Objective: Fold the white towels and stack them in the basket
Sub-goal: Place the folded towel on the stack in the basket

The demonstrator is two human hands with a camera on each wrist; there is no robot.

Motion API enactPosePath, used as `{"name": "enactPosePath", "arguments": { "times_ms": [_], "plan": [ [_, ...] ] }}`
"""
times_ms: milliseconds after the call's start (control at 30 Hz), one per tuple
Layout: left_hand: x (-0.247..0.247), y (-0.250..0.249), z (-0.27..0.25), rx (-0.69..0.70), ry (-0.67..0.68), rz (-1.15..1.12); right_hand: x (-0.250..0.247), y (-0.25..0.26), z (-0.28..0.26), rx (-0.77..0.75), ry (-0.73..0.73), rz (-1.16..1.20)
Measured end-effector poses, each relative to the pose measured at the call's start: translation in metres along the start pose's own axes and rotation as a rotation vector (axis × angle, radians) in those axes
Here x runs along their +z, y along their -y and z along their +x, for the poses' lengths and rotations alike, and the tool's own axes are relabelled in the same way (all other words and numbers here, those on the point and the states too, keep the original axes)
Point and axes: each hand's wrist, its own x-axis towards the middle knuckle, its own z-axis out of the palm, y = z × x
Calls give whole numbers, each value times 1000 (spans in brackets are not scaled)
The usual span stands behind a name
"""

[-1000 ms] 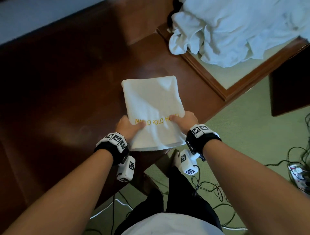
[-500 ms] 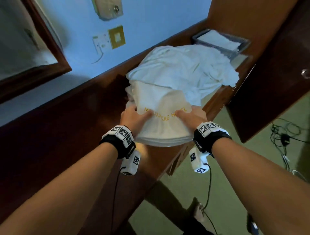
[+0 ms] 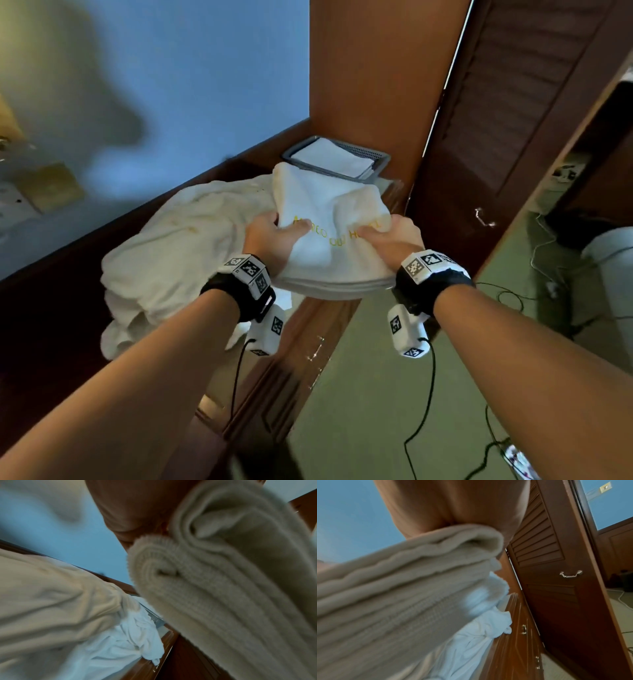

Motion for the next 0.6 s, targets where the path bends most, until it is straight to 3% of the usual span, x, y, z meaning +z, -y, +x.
{"name": "enactPosePath", "arguments": {
  "times_ms": [300, 600],
  "plan": [
    [125, -38, 117, 59, 119, 16, -66, -48, 124, 78, -119, -25],
    [222, -54, 267, 136, 210, 95, -92, -65, 299, 100, -136, -92]
  ]
}}
